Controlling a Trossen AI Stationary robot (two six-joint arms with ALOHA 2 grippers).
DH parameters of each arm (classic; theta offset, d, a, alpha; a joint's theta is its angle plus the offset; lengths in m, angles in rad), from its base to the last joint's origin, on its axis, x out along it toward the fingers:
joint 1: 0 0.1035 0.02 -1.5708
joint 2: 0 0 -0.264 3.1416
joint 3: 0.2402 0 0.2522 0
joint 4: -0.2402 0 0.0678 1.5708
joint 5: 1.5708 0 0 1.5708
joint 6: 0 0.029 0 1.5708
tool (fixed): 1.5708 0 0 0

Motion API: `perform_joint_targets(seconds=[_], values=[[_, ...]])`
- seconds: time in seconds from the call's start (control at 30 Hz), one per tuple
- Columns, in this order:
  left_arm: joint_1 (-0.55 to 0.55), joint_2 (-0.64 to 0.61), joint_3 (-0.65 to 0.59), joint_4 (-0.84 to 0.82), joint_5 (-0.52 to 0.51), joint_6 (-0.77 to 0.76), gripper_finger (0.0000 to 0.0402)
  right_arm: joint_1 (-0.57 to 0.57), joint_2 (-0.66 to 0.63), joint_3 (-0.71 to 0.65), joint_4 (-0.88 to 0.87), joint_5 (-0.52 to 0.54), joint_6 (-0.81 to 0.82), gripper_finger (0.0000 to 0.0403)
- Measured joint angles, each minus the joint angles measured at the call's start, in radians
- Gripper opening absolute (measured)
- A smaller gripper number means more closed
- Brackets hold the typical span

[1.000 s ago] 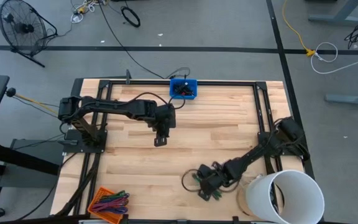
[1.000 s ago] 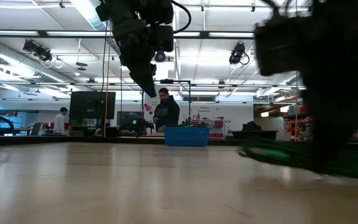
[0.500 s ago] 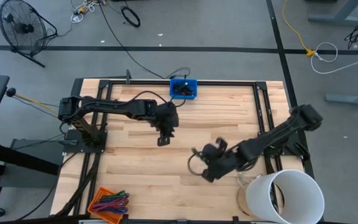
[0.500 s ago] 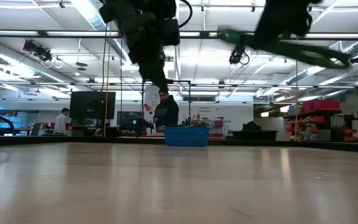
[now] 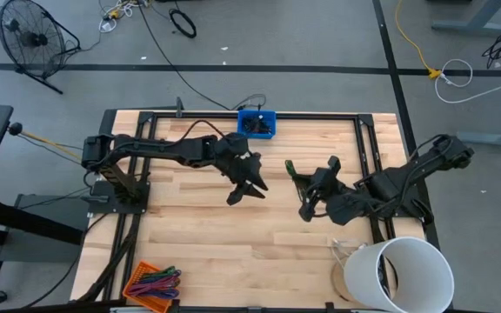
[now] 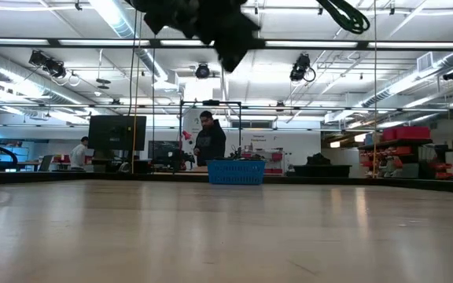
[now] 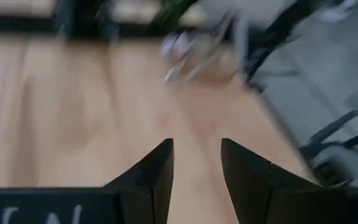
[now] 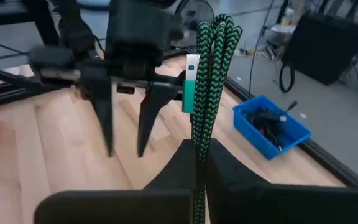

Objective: Pick & Place USB Port
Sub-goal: Put the green black charger cable into the orange bin

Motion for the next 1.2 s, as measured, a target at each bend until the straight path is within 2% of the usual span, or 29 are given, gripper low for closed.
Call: perform_joint_targets(seconds=[0.13, 0.3, 0.47, 0.63, 0.73, 1.2], values=[[-0.022, 0.000, 0.000, 0.183, 0.087, -0.025, 0.0138, 0.000, -0.001, 0.000, 0.067, 0.011, -0.079, 0.0004], [-0.057, 0.000, 0.000, 0.378, 0.096, -0.051, 0.0138, 0.000, 0.003, 0.000, 0.210, 0.014, -0.220, 0.0004], [-0.077, 0.000, 0.001, 0.506, 0.078, -0.089, 0.0138, 0.000, 0.003, 0.000, 0.374, -0.007, -0.360, 0.0004], [-0.079, 0.000, 0.002, 0.506, 0.055, -0.102, 0.0138, 0.000, 0.003, 0.000, 0.513, -0.075, -0.495, 0.0004], [-0.078, 0.000, 0.002, 0.506, 0.056, -0.102, 0.0138, 0.000, 0.003, 0.000, 0.538, -0.109, -0.531, 0.0004], [-0.071, 0.000, 0.001, 0.505, 0.043, -0.100, 0.0138, 0.000, -0.005, 0.000, 0.508, -0.176, -0.504, 0.0004]])
